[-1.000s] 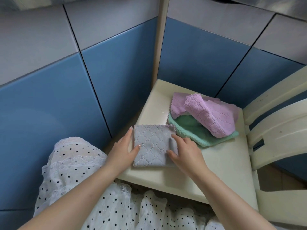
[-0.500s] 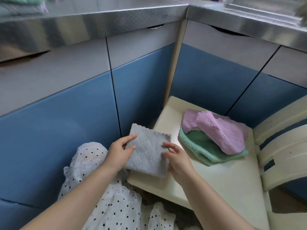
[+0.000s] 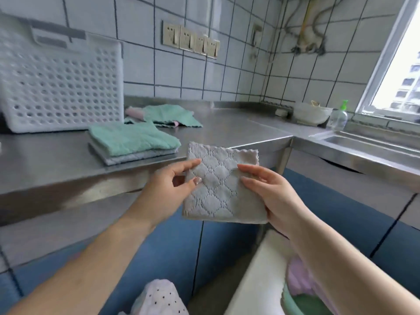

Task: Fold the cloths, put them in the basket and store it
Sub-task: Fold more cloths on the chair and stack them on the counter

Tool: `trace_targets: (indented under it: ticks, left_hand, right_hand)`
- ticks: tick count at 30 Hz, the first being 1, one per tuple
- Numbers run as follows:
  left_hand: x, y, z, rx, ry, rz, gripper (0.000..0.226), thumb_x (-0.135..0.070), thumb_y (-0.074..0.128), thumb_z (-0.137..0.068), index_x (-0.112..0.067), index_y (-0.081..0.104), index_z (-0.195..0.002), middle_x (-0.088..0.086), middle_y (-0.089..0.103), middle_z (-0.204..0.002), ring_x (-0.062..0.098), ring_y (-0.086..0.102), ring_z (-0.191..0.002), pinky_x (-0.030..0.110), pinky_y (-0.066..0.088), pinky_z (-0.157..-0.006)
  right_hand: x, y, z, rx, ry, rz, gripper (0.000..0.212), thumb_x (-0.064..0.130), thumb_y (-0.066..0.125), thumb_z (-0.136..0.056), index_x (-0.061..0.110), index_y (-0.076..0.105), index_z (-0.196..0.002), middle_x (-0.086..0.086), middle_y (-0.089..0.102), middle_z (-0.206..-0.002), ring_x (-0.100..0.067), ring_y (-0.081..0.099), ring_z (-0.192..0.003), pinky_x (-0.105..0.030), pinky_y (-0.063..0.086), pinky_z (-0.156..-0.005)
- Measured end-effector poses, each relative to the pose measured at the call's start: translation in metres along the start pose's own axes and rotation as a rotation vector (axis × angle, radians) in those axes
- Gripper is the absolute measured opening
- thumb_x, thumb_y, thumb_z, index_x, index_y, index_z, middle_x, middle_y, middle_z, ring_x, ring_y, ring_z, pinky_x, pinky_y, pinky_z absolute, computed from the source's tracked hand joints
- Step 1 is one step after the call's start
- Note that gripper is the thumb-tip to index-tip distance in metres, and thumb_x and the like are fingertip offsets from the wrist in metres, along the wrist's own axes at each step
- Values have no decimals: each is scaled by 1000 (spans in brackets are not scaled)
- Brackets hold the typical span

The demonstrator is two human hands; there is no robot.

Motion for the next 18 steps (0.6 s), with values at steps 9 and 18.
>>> trace_targets:
  ticks: [9,18]
  left_hand:
    - [-71,-113,-54,-193,113,-495,37,-21,60,-90,-25,58,-127,-2,64,-112,4,56,-79,16,45,-68]
    - [-43,-155,-77,-199,-140,-800,22,-34,38,-98,-26,55,-86,10,56,-67,18,44,-56,28,34,-59]
  right_hand:
    - [98,96,-79,53,-201,126,10,15,68,-84,23,73,-87,0,70,-84,-14,61,-68,-33,55,-71]
    - [94,165,-149,151,-187,449,17,19,60,-89,26,74,-96,-4,69,-107,-23,62,-102,-36,52,-92]
Point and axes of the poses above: each hand's wrist, its own z-axis away from the middle knuckle, its own y-axis out of the palm, x = y × z, the point moved 3 cm from there along -z, towards the middle knuckle
